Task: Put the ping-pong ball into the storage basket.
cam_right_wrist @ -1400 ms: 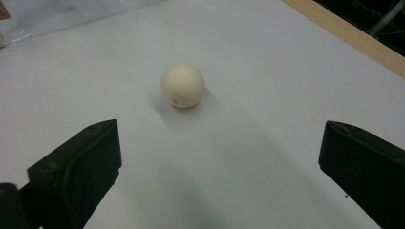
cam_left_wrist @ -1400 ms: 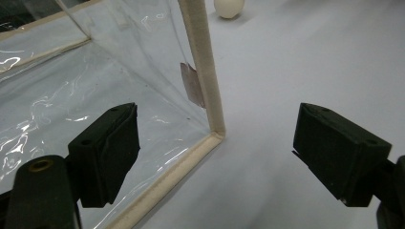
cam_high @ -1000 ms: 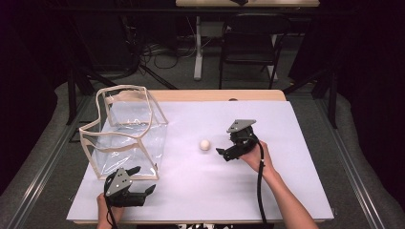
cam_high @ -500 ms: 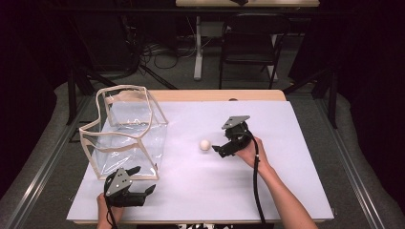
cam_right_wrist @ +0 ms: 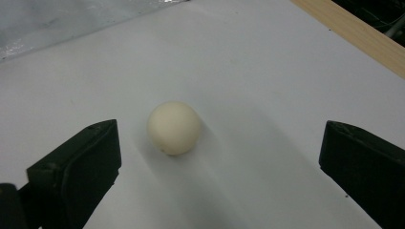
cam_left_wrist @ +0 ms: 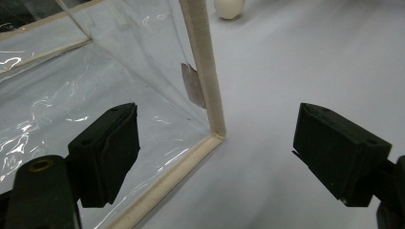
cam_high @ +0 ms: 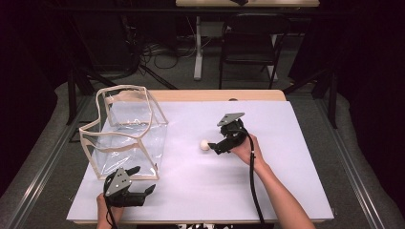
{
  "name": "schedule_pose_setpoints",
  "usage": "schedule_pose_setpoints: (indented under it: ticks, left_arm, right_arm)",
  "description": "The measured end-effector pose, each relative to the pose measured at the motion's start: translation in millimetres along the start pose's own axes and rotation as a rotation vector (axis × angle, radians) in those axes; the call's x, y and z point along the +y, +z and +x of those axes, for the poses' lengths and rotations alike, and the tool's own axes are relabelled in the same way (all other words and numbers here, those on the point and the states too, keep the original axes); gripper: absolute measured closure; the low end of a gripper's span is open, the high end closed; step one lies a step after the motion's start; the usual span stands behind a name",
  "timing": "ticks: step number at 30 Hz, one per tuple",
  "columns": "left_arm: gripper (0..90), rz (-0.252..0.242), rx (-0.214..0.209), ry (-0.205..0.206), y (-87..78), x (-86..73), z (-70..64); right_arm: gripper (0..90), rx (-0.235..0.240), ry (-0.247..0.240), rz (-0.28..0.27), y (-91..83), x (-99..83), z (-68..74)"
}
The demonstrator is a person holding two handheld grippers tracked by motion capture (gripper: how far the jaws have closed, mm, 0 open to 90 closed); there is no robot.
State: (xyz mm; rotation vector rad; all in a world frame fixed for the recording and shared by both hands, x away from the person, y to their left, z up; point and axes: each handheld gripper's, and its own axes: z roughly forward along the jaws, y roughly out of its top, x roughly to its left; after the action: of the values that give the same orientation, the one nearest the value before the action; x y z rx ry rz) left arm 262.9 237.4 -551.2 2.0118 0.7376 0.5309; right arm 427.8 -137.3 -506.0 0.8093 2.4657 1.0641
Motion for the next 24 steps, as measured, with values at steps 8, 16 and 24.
schedule_pose_setpoints:
  ticks: [8,16,24]
  left_arm:
    - [16.1,0.001,0.001,0.001,-0.5,-0.1,-0.4]
    - [16.1,0.001,0.002,0.002,-0.6,0.0,-0.3]
    - [16.1,0.000,0.003,0.000,-0.8,-0.1,-0.5]
  right_arm:
    - [0.2,0.006,0.004,0.000,6.6,2.2,0.2]
    - [0.0,0.005,0.006,0.006,11.8,2.7,2.2]
    - [0.0,0.017,0.016,0.006,18.7,2.1,3.3]
